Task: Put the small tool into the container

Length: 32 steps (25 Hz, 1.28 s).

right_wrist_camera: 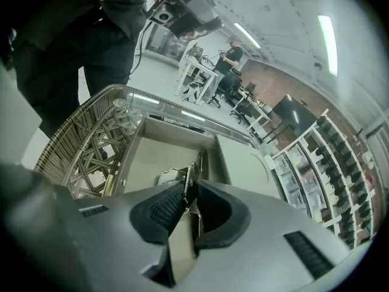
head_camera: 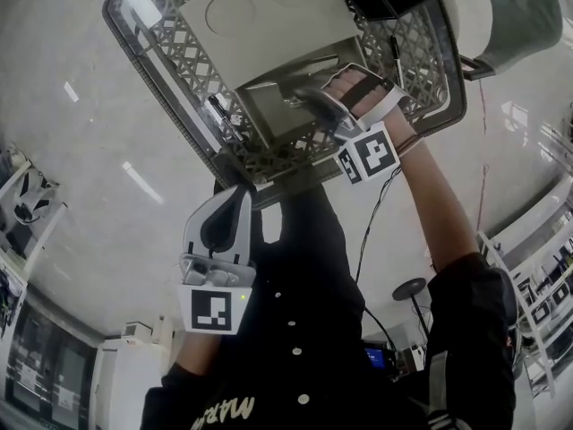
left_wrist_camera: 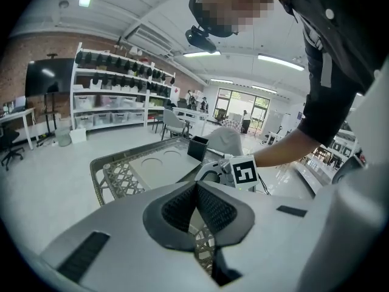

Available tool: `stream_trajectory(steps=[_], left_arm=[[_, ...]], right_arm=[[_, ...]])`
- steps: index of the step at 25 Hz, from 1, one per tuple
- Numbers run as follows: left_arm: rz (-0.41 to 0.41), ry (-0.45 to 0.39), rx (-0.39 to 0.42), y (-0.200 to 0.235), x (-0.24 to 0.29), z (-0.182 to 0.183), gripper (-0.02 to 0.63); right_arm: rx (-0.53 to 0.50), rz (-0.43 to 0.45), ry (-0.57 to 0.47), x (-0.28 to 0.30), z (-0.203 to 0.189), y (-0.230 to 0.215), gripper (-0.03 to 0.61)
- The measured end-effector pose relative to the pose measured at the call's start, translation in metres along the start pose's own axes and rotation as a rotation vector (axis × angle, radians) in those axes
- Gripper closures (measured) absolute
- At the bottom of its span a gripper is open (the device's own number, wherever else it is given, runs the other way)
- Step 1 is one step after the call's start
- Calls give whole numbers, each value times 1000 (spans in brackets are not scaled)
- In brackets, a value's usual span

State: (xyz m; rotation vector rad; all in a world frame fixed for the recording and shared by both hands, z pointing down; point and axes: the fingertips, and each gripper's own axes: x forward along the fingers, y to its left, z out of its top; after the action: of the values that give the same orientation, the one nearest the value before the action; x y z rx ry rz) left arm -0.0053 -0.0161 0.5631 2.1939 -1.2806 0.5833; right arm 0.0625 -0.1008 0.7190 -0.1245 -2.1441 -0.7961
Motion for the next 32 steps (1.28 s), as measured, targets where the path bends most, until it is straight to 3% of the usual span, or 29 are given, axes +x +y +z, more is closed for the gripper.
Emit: stream_trajectory(steps=[18, 23, 29, 32], left_arm=[[14, -53, 2, 1, -5, 22, 589], [11, -76, 26, 1, -10, 36, 588], [6, -106, 89, 1, -18, 65, 589], [4, -145, 99, 2, -24, 87, 589]], right_arm=[[109, 73, 31, -7, -2, 10, 411], [98, 80, 47, -26, 4, 2, 439], [116, 50, 33, -64, 21, -24, 566], [174, 7, 25, -91, 35, -45, 566]])
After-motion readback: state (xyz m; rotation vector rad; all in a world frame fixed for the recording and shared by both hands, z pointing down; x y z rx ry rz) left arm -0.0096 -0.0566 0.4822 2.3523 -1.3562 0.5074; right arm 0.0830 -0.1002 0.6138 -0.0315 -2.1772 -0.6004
